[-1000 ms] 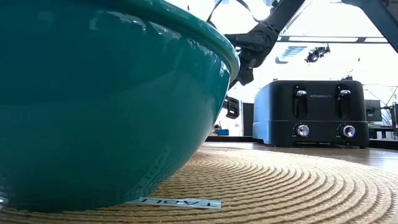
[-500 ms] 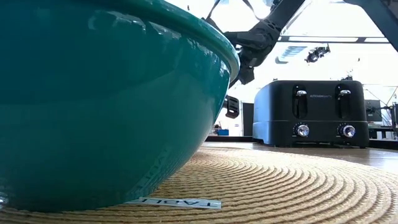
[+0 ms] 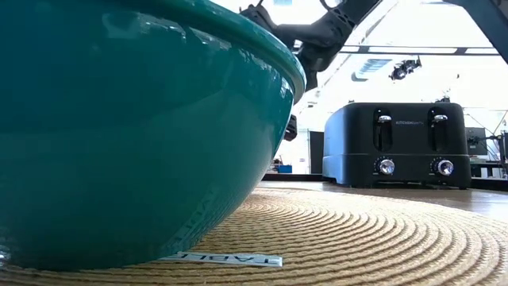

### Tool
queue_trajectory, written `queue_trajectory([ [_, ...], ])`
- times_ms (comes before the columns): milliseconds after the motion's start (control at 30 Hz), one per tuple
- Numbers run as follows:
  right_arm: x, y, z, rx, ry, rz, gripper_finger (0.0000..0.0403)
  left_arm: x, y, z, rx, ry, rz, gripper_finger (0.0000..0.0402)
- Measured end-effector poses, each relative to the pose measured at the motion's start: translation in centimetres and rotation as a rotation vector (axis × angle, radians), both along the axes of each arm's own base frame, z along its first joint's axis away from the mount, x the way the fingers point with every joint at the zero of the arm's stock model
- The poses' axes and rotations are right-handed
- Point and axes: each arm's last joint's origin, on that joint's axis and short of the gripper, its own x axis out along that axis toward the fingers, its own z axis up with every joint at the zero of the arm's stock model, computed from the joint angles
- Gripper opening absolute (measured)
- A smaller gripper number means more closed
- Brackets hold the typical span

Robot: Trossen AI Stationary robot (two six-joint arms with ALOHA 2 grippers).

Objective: Arrange a breakfast setting
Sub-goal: Pour the cereal from the red cereal box into the blue bowl, then put the brown bagel on the purple plate to the left of the red apple

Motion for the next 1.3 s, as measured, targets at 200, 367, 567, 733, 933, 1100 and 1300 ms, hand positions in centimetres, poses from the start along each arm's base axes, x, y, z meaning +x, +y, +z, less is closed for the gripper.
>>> queue_trajectory([
  [200,0.2,0.3,0.4,-0.016,0.015,0.005,0.0179,0.0,0.0,0.0,0.000,0.000,0.000,0.0090],
  [367,0.2,0.3,0.3,-0.016,0.018,0.008,0.0179,0.0,0.0,0.0,0.000,0.000,0.000,0.0090],
  [567,0.1,0.6,0.2,-0.014,0.045,0.026,0.0179,0.0,0.0,0.0,0.000,0.000,0.000,0.0090],
  [733,-0.1,1.0,-0.1,-0.017,0.089,0.041,0.0179,0.0,0.0,0.0,0.000,0.000,0.000,0.0090],
  [933,-0.2,1.4,0.0,-0.021,0.104,0.052,0.0179,0.0,0.0,0.0,0.000,0.000,0.000,0.0090],
  [1100,-0.5,2.1,0.6,-0.020,0.133,0.066,0.0179,0.0,0.0,0.0,0.000,0.000,0.000,0.0090],
  [1300,-1.8,3.9,1.7,0.019,0.180,0.080,0.0179,0.0,0.0,0.0,0.000,0.000,0.000,0.0090],
])
